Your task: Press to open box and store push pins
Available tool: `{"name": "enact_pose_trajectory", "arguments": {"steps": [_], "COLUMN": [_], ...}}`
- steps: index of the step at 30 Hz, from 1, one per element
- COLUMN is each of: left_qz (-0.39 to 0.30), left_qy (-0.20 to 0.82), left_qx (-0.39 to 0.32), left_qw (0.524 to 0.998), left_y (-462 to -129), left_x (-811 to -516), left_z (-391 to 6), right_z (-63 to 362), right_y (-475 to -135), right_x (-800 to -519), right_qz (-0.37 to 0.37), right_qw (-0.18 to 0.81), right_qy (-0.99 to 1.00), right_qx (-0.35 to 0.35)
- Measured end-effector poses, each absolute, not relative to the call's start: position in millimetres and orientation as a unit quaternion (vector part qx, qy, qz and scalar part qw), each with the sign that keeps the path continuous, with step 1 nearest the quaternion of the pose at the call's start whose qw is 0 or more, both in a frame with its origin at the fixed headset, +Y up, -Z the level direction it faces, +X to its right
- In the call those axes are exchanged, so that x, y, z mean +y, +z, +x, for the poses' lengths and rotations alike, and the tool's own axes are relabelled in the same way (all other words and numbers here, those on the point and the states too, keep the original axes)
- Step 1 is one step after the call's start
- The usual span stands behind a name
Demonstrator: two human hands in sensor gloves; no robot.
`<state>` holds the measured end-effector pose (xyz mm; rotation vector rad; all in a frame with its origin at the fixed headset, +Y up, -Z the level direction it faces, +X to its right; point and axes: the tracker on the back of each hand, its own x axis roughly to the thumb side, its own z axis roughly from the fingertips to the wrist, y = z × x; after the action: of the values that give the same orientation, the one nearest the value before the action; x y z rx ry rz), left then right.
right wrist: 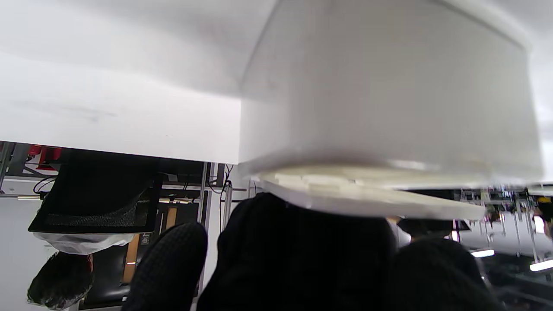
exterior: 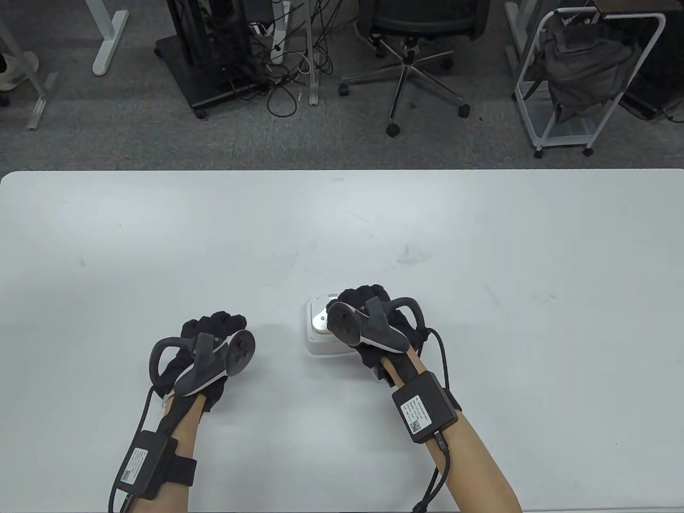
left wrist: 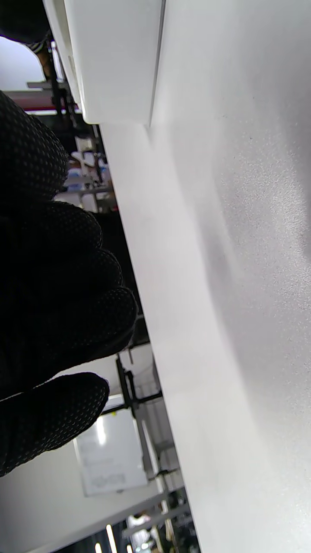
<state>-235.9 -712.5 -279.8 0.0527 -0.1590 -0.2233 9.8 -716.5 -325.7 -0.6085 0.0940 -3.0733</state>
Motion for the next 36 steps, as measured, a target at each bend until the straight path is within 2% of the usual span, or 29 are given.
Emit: {"name": "enact_pose_trajectory", "arguments": {"steps": [4,10,18,26,29,32,36], "left_qz": [0.024,0.023,0.025,0.026,0.029,0.036,0.034], "left_qy": [-0.110,-0.112,-0.113,-0.117,-0.134,-0.126,-0.130], "left_qx": [-0.078,-0.079,-0.082,-0.092,-0.093,-0.092,-0.099], "left_qw": [0.991,0.990,0.990,0.988,0.986,0.987,0.986], "left_y": [-279.4,-279.1,-279.3,-279.2,-278.2,-278.1,-276.5], "left_x": [-712.0,-712.1,-712.5,-713.6,-710.5,-708.2,-710.4], "left_z": [-236.4,-235.0,-233.6,-229.5,-229.5,-229.4,-225.6], "right_z": [5.6,5.3,18.0,76.7,106.5,128.1,152.3], "right_y": [-325.1,-324.7,-318.2,-300.4,-292.9,-285.5,-279.0], "right_x": [-721.5,-724.8,-713.4,-677.6,-669.5,-669.0,-682.2], "right_qz": [-0.192,-0.190,-0.171,-0.125,-0.094,-0.076,-0.046], "right_qw": [0.035,0.028,-0.004,-0.017,-0.040,-0.050,-0.058], "right_qy": [-0.979,-0.979,-0.985,-0.990,-0.993,-0.994,-0.995], "right_qx": [0.056,0.066,0.019,0.062,0.056,0.064,0.063]}}
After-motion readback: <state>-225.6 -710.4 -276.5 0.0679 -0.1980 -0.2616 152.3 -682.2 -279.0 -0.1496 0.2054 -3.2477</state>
